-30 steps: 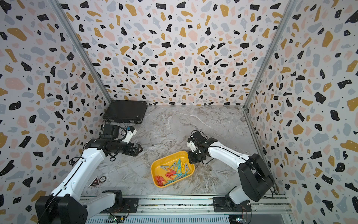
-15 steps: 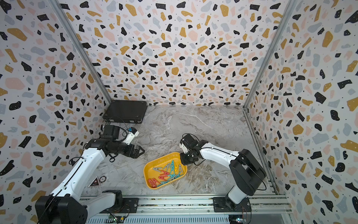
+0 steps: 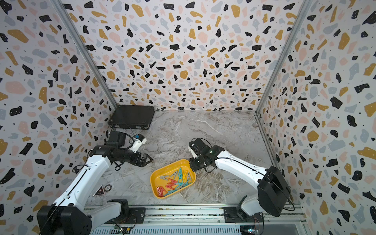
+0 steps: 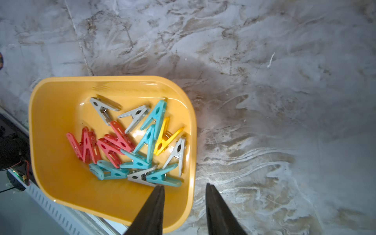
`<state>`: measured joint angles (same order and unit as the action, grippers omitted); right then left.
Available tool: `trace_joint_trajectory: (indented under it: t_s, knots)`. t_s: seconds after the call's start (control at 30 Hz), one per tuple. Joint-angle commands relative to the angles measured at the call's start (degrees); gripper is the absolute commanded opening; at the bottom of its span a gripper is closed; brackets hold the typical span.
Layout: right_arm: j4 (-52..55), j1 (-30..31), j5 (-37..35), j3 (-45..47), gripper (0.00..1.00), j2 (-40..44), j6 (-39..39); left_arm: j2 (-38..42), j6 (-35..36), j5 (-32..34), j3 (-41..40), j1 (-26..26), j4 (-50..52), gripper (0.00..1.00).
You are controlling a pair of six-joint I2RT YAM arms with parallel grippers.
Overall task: Take the clothespins out of the storage box
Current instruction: Move the storage box to the center of the board.
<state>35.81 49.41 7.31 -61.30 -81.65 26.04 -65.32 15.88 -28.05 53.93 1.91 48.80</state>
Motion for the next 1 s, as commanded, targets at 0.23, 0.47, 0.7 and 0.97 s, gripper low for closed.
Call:
trace_joint_trajectory:
  t_s: [0.23, 0.47, 0.7, 0.97]
  knots:
    - [3.6, 8.9, -3.6, -5.8, 0.38, -7.2, -1.1, 1.5, 0.8, 0.0, -1.3, -0.3, -0.8, 1.00]
    - [3.7, 11.7, -6.4, -10.0, 0.32, -15.2, -1.7, 1.8, 0.5, 1.5, -1.5, -0.3, -1.4, 1.00]
    - [3.7, 11.7, -10.1, -12.3, 0.29, -20.5, -1.1, 1.9, 0.4, 1.7, -1.5, -0.3, -1.3, 1.00]
    - [2.6, 11.6, -13.7, -14.1, 0.27, -24.5, -0.6, 1.8, 0.4, 1.7, -1.5, -0.3, -1.4, 1.00]
